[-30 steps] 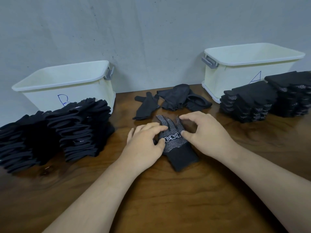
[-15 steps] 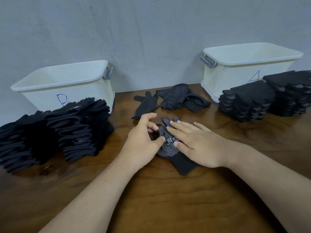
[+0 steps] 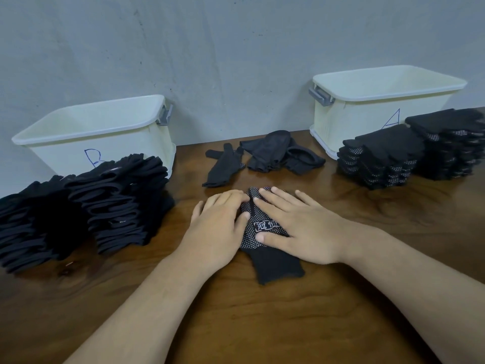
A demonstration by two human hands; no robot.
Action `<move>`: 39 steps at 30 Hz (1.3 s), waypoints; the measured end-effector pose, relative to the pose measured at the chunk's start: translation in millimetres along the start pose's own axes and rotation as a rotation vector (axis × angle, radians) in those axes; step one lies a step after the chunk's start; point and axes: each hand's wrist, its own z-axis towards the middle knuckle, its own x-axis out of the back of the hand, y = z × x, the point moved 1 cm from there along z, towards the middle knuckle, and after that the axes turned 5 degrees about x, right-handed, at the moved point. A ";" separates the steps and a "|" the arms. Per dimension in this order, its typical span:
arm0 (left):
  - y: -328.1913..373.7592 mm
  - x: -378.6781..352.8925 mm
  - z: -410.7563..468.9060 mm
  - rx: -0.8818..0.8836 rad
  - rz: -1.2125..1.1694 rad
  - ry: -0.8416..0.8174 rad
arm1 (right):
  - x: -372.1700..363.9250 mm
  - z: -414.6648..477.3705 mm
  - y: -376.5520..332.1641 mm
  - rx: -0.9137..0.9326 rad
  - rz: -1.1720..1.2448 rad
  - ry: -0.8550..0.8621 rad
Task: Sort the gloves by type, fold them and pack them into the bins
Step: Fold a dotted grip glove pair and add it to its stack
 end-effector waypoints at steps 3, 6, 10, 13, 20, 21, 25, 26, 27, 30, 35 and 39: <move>-5.6 8.0 2.9 0.044 -0.034 0.026 | -0.9 -0.5 3.6 -0.037 0.010 -0.020; -3.7 14.5 1.5 -0.044 -0.149 0.001 | 5.3 -0.7 3.8 -0.014 0.036 0.064; -1.3 11.5 -6.9 -0.197 -0.036 -0.340 | 9.1 -2.2 11.2 0.053 0.059 -0.046; -7.8 11.1 -5.5 -0.189 0.083 -0.481 | 8.5 -3.8 19.8 0.048 0.044 -0.149; -18.6 18.0 -2.6 -0.201 0.071 -0.564 | 9.0 -2.2 30.5 0.055 0.084 -0.175; -19.3 19.1 -2.3 -0.196 0.035 -0.542 | 9.5 -1.7 31.9 0.058 0.117 -0.146; -14.7 17.8 -0.7 -0.145 -0.086 -0.427 | 13.7 -1.7 42.9 0.034 0.185 -0.088; -13.0 15.5 -0.9 -0.146 -0.055 -0.430 | 14.1 -2.2 45.0 0.030 0.160 -0.107; -11.9 13.6 -1.8 -0.154 -0.009 -0.448 | 14.4 -3.0 46.3 0.025 0.143 -0.127; -13.8 14.9 -2.1 -0.159 0.038 -0.505 | 15.6 -3.2 47.6 0.030 0.148 -0.164; -19.4 18.3 -3.2 -0.180 -0.018 -0.528 | 13.0 -2.8 48.5 0.036 0.127 -0.160; -21.7 23.6 4.0 -0.070 -0.298 -0.271 | 12.2 -1.2 51.8 0.036 0.186 -0.068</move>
